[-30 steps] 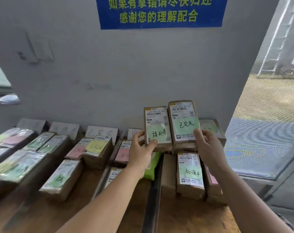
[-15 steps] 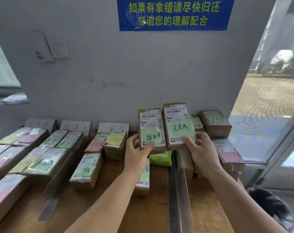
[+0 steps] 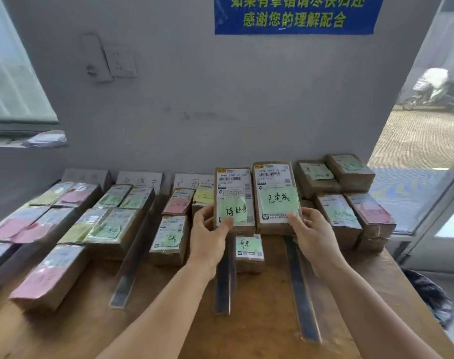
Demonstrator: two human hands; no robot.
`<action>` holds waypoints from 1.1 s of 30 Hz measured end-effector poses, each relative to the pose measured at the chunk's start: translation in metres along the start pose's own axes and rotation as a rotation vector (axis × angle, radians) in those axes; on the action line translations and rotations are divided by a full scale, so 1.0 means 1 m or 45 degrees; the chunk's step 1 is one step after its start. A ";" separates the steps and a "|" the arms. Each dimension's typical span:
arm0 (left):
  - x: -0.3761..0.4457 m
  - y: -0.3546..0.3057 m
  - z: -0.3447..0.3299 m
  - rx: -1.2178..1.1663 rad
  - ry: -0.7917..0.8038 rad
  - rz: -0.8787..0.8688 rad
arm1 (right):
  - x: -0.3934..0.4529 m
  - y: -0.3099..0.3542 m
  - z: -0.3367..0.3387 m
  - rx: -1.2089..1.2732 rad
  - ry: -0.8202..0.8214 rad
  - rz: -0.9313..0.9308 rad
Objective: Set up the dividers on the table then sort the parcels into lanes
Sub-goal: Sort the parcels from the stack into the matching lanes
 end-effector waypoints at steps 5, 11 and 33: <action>-0.004 0.011 0.027 0.041 -0.064 0.034 | -0.001 -0.009 -0.029 0.059 0.079 -0.090; -0.005 0.006 0.069 0.102 -0.221 0.047 | 0.000 -0.001 -0.071 0.106 0.211 -0.107; 0.047 0.013 0.190 -0.096 -0.272 0.063 | -0.004 -0.053 -0.229 -0.519 0.001 -0.414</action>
Point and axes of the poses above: each hand's wrist, its own x-axis towards the middle knuckle, its own z-axis out of the back of the hand, y = z × x, the point moved 6 cm from there along x, towards the middle knuckle, and after that the axes turned 15 degrees about -z, right-handed, at the moved point
